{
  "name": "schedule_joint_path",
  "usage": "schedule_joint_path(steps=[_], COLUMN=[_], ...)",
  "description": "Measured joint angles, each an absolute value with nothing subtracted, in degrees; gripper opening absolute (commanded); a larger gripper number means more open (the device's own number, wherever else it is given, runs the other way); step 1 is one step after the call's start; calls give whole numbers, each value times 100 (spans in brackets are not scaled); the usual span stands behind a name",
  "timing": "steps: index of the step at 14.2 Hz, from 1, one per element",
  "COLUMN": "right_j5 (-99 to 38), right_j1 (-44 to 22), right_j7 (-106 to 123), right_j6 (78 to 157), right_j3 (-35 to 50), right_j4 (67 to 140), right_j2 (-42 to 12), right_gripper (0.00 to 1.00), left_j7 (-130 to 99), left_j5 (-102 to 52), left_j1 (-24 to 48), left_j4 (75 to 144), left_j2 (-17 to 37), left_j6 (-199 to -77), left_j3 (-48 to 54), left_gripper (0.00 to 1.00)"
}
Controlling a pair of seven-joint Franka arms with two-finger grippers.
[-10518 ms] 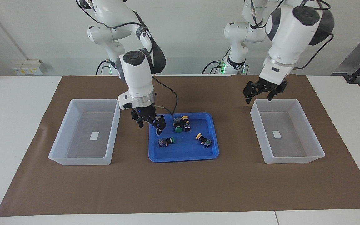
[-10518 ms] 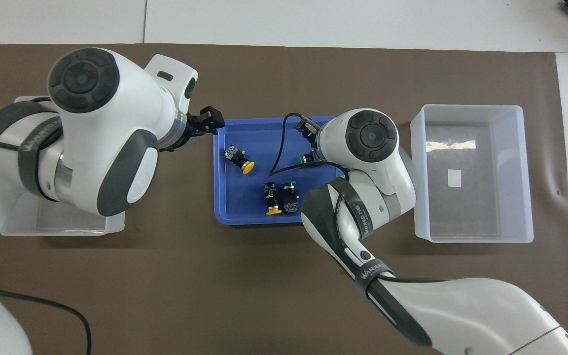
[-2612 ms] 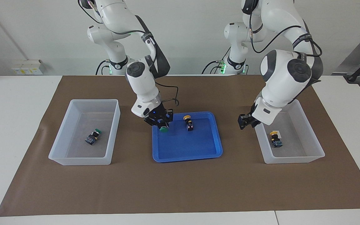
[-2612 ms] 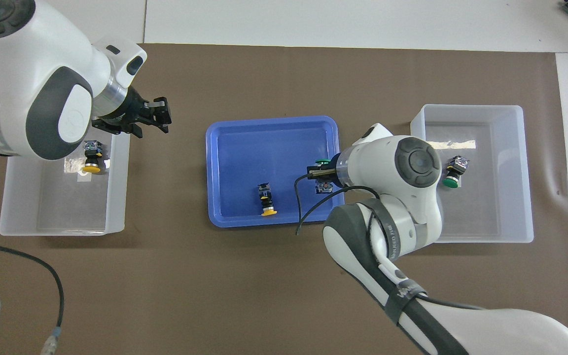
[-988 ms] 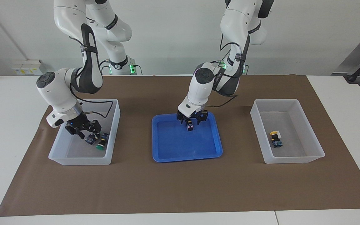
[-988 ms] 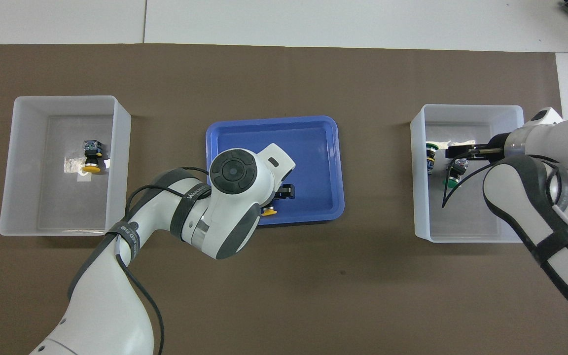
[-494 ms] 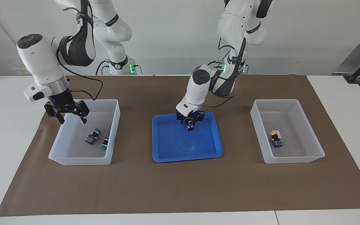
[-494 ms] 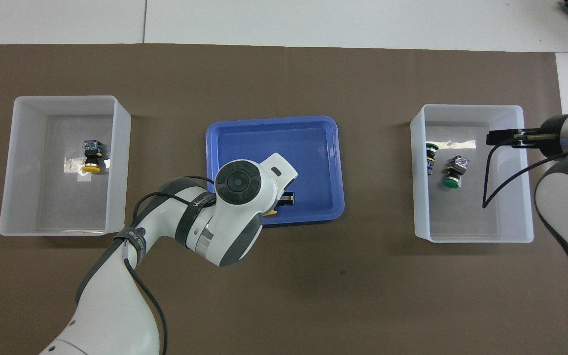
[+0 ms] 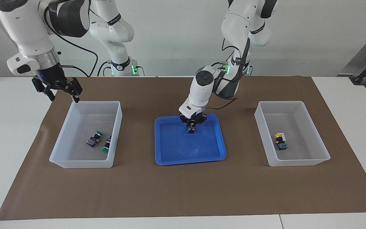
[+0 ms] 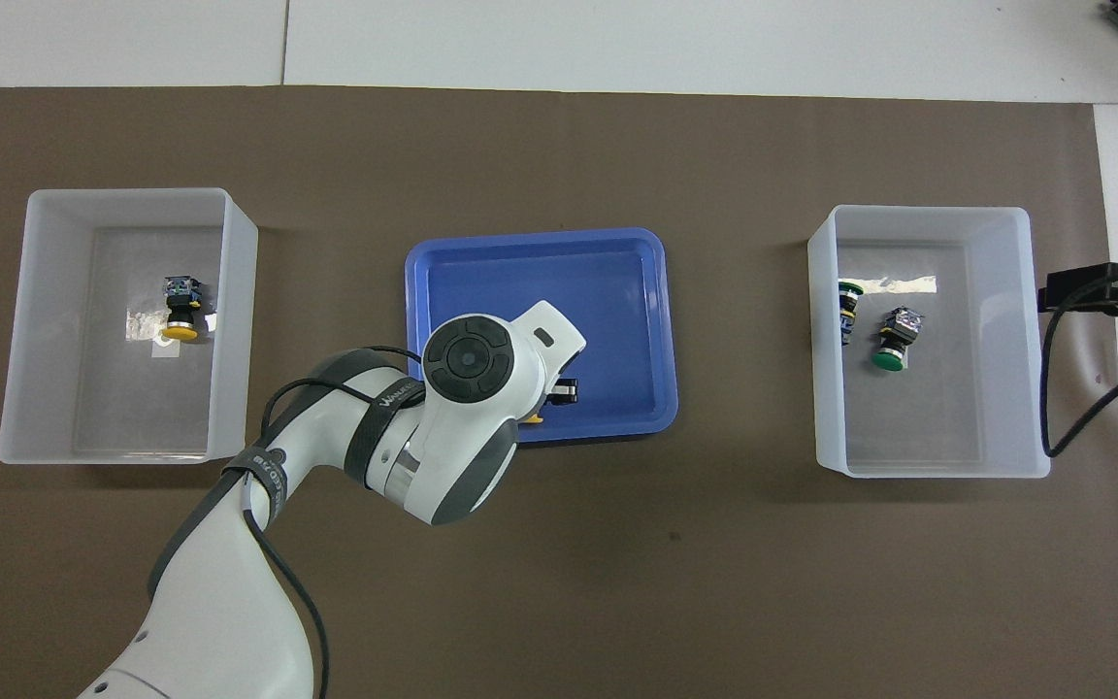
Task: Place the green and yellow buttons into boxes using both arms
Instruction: 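Grasp the last yellow button with the left gripper while the right gripper withdraws, then carry the yellow button into the bin with the left gripper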
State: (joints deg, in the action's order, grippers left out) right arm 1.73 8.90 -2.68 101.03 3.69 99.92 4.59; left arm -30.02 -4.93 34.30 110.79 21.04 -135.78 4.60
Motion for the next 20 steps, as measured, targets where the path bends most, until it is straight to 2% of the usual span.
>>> schedule_joint_path(steps=[5, 9, 14, 20], right_j5=[173, 173, 173, 173], right_j1=[790, 344, 252, 247], right_j7=[-616, -743, -743, -743], right_j6=[9044, 8978, 8947, 8943], right_j3=[306, -223, -212, -197], right_j4=[9476, 9449, 9460, 9461], right_j2=[674, 635, 616, 616], right_gripper=[100, 100, 100, 100], left_j7=[-3002, -3033, -3022, -2673], left_j5=[-493, -493, -492, -485], left_j1=[3422, 3340, 2791, 2201], left_j4=[10785, 9965, 9117, 8905], left_j2=[2102, 2115, 2112, 2093], left_j6=[-13377, -12624, -11826, -11215], left_j3=[388, 295, 270, 131], left_gripper=[0, 0, 0, 0])
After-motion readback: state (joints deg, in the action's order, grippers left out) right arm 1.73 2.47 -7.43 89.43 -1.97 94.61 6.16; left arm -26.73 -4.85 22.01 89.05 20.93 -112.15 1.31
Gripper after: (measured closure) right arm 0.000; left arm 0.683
